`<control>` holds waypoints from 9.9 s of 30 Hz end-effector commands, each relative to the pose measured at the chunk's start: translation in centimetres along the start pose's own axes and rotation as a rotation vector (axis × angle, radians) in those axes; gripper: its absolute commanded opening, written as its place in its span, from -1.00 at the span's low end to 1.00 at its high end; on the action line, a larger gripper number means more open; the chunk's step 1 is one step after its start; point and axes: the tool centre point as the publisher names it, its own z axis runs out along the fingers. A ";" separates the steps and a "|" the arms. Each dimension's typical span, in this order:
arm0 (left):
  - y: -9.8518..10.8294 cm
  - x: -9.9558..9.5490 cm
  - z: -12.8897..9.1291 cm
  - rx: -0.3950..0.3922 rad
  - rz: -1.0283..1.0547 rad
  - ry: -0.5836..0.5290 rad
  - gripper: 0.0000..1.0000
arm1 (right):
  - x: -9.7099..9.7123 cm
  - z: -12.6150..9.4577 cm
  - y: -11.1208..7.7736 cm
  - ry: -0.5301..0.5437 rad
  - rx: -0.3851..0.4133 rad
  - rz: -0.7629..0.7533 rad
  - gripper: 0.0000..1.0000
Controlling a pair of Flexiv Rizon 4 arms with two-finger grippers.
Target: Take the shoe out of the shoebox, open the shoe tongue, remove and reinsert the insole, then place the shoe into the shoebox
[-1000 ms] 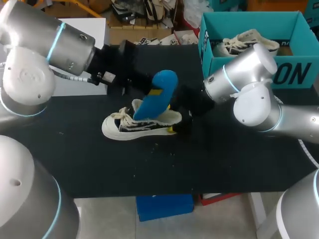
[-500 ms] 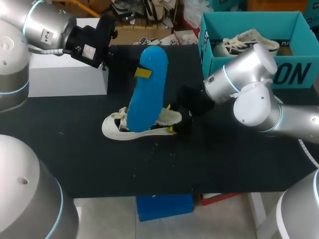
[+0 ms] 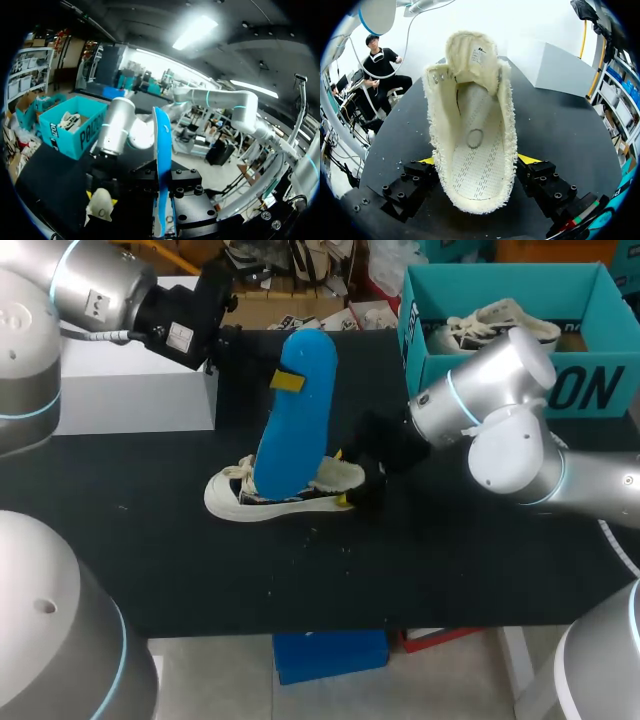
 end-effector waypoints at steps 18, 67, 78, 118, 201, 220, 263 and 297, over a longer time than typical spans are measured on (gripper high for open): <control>-6.9 1.9 -0.5 0.253 -0.033 0.055 -1.00 | 0.0 0.0 0.0 0.000 0.002 0.001 -1.00; -8.5 3.3 -0.9 0.291 -0.003 0.029 -1.00 | 1.6 -3.7 -0.7 -0.117 0.684 0.069 1.00; -8.5 3.3 -0.9 0.291 -0.003 0.029 -1.00 | 1.4 -3.1 0.6 -0.088 0.745 0.022 1.00; -8.5 3.3 -0.9 0.291 -0.003 0.029 -1.00 | 0.7 -2.3 1.1 -0.050 0.540 -0.051 1.00; -8.5 3.3 -0.9 0.291 -0.003 0.029 -1.00 | -1.3 -4.6 -1.4 0.042 0.468 0.024 1.00; -8.5 3.3 -0.9 0.291 -0.003 0.029 -1.00 | -3.2 -3.1 1.6 -0.023 0.724 -0.003 1.00; -8.5 3.3 -0.9 0.291 -0.003 0.029 -1.00 | -4.1 3.0 5.7 0.126 0.731 -0.127 -1.00; -8.5 3.3 -0.9 0.291 -0.003 0.029 -1.00 | -3.6 -2.6 8.3 0.056 0.674 -0.020 -1.00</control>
